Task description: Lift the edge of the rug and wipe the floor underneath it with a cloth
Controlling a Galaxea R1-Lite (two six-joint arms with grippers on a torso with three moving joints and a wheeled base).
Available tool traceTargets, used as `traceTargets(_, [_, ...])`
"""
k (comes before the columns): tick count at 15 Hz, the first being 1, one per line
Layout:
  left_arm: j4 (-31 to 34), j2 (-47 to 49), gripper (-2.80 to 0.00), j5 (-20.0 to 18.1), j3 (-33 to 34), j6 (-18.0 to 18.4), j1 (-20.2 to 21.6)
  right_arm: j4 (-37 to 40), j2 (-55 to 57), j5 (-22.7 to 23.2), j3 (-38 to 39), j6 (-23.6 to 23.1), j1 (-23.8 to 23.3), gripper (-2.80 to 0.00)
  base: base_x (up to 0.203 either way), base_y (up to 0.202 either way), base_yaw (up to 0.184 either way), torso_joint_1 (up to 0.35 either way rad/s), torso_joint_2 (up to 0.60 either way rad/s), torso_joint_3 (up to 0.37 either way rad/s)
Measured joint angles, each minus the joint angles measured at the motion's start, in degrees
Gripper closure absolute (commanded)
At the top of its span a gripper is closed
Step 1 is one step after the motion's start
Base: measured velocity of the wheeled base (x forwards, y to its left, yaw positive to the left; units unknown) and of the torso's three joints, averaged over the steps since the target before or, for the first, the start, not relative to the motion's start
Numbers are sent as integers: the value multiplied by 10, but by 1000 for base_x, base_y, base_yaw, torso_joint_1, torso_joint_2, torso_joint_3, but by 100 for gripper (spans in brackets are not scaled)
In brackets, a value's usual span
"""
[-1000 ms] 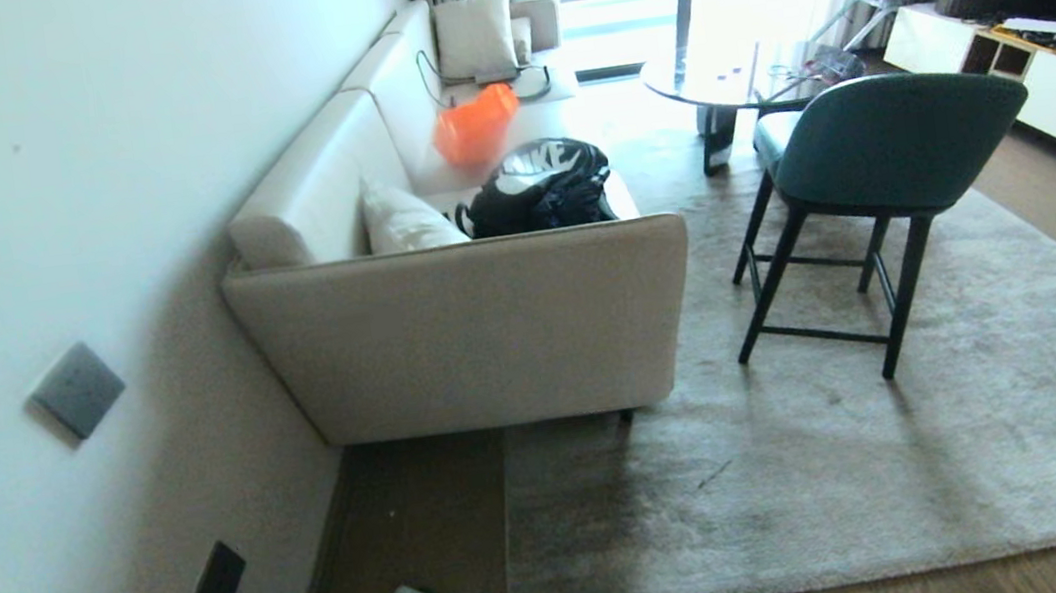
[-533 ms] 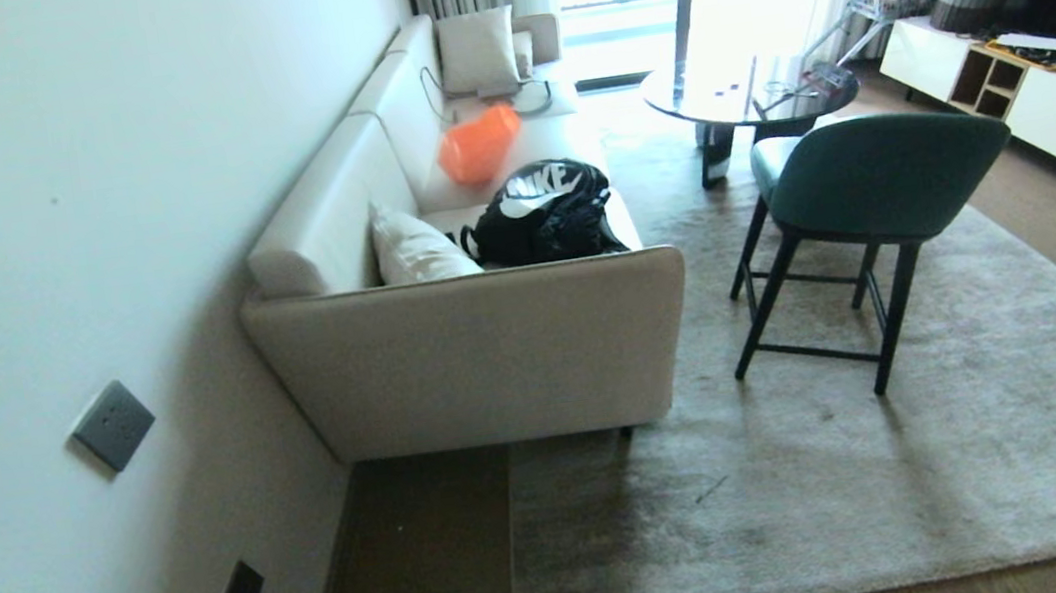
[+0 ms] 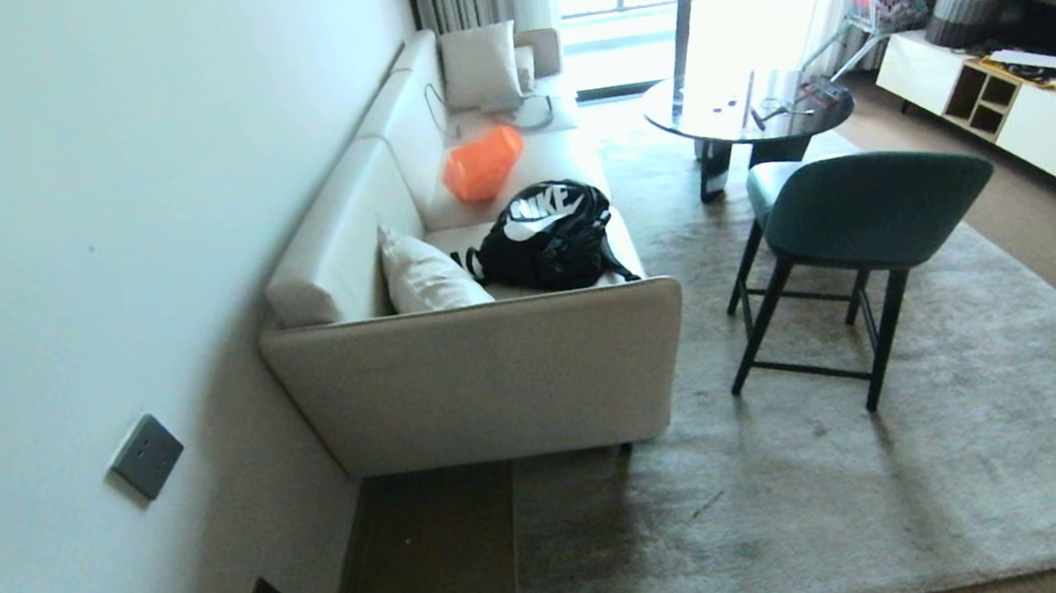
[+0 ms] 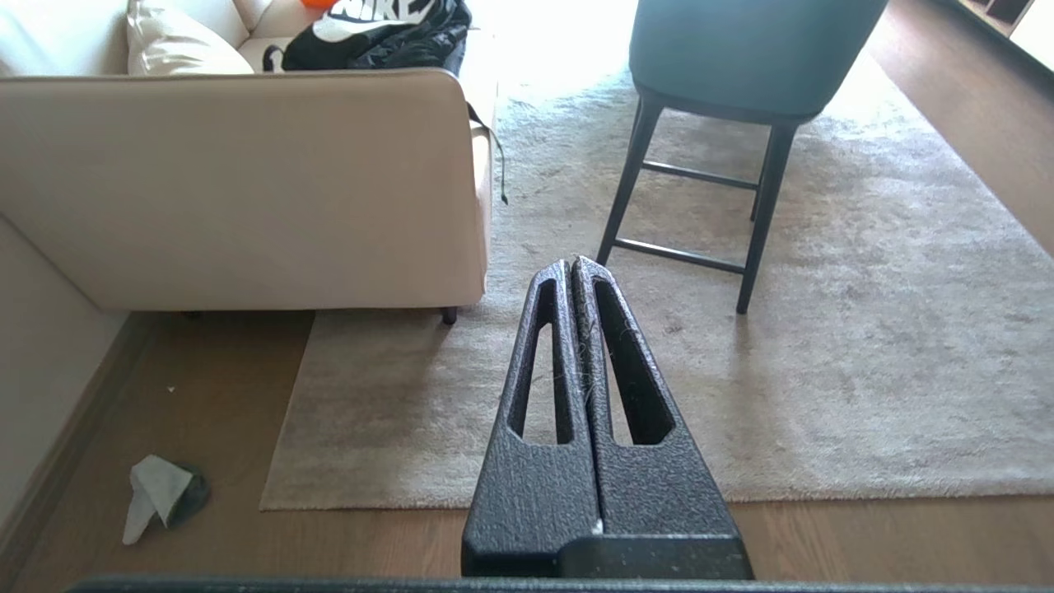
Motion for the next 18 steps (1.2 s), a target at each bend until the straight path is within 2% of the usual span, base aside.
traceTargets(8, [0, 0, 0, 0, 0, 0, 0, 1, 0, 0, 0, -4, 0, 0, 0, 0, 0, 145, -347, -195])
traceTargets(18, [0, 0, 0, 0, 0, 0, 0, 1, 0, -2, 0, 11, 0, 0, 0, 0, 0, 6, -15, -7])
